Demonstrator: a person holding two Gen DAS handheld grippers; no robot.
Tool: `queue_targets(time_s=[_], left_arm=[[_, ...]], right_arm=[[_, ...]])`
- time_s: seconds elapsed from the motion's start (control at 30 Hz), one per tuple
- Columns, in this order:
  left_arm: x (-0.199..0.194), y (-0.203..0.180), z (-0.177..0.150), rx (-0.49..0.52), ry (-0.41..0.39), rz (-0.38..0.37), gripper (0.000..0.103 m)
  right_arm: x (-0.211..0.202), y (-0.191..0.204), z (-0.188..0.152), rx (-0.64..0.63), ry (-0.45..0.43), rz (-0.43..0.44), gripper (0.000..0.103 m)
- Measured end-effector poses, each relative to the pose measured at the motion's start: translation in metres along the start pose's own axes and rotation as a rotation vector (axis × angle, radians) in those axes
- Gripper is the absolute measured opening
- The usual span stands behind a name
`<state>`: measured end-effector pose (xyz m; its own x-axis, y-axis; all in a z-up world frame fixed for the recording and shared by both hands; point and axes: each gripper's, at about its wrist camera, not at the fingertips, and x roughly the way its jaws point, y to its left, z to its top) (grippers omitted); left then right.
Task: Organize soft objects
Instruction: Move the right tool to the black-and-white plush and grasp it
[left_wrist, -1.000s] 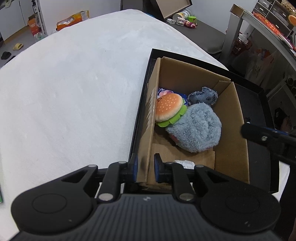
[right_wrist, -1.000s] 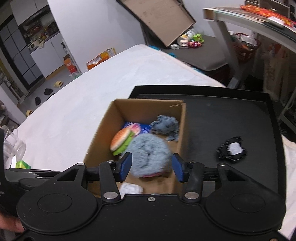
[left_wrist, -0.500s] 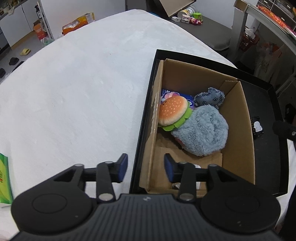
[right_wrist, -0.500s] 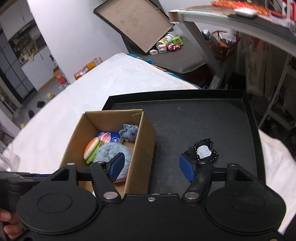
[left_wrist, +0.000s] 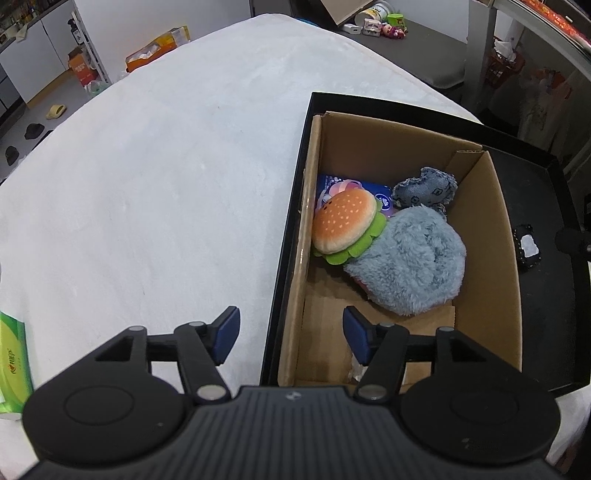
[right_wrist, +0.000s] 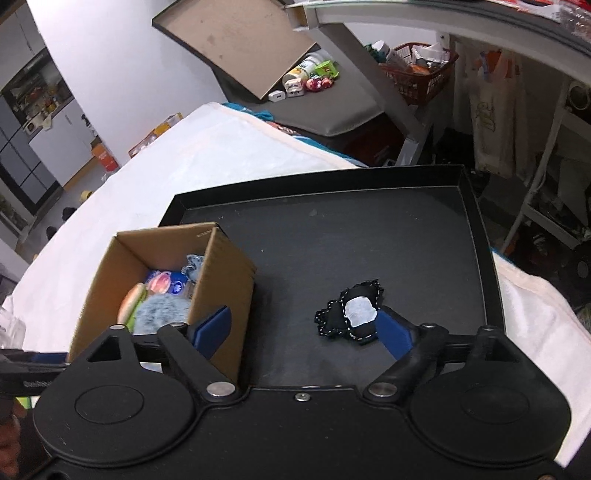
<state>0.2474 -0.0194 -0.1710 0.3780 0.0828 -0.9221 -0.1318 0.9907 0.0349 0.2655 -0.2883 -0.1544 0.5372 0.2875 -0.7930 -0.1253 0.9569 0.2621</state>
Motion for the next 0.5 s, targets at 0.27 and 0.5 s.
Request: queue_targets(time_s=[0.27, 0.5], left_arm=[[0.008, -0.006, 0.004, 0.0, -0.014, 0.054, 0.061], [0.023, -0.013, 0.013, 0.024, 0.017, 0.086, 0.061]], right_arm=[[0.032, -0.026, -0.017, 0.065, -0.02, -0.019, 0.089], [0.035, -0.033, -0.014, 0.033, -0.036, -0.04, 0.094]])
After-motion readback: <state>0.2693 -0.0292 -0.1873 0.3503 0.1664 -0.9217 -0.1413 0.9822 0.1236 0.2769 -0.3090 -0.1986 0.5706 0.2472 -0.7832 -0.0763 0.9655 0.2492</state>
